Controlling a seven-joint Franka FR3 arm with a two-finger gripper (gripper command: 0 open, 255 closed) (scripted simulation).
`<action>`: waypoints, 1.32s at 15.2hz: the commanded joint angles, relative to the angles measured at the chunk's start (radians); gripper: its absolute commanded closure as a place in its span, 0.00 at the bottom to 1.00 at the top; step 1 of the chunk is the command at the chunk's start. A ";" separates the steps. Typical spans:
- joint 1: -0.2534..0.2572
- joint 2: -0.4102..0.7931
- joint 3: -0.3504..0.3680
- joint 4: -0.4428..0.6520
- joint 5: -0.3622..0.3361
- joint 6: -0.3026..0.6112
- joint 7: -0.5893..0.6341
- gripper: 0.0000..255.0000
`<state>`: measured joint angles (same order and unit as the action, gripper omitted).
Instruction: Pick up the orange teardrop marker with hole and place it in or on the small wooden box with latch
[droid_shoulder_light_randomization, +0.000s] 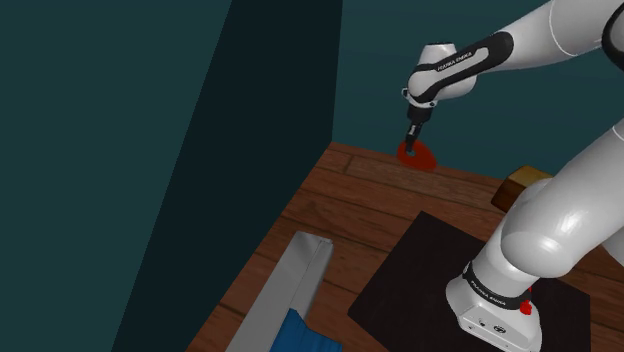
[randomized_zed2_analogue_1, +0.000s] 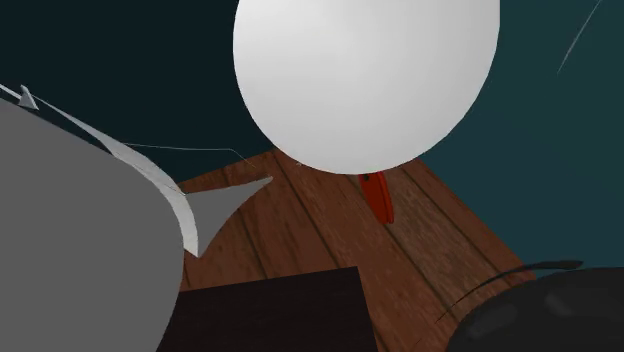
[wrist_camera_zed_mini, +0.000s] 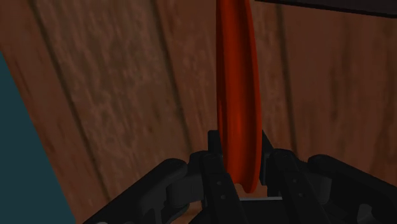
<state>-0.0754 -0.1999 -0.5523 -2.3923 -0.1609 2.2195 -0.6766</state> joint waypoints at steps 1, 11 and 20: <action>-0.001 -0.016 0.005 0.013 -0.006 -0.029 0.006 1.00; -0.056 -0.114 -0.030 0.032 -0.063 -0.130 -0.057 1.00; -0.161 -0.181 -0.164 0.036 -0.143 -0.165 -0.252 1.00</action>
<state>-0.2236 -0.3738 -0.6993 -2.3560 -0.2941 2.0566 -0.9034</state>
